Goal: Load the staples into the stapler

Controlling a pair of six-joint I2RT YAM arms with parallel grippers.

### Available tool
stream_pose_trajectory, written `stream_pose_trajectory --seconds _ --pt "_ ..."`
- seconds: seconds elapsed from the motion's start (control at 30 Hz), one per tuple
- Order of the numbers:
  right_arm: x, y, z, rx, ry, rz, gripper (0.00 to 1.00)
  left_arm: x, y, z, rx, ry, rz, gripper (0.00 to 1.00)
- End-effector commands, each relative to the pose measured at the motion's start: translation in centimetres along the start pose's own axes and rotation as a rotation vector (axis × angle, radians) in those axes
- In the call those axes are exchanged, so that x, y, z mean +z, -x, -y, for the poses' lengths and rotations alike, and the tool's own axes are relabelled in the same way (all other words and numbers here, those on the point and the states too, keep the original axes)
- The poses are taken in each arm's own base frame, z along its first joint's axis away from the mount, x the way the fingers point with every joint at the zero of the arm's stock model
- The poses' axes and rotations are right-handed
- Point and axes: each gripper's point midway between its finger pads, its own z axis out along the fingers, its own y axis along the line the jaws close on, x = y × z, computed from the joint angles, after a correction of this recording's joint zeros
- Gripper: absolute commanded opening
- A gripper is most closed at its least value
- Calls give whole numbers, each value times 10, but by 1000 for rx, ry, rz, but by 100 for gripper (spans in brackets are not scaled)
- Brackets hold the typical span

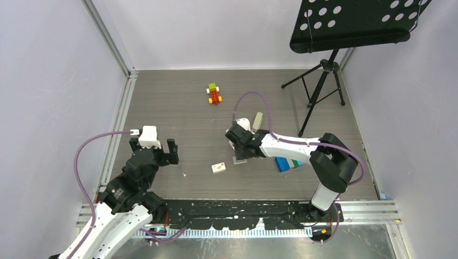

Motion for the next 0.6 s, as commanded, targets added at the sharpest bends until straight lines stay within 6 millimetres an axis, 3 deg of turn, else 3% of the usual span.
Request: stream_pose_trajectory --seconds 0.0,0.57 --pt "1 7 -6 27 -4 1 32 1 8 3 -6 -13 35 99" --pt "13 -5 -1 13 -41 -41 25 1 7 3 -5 -13 31 99"
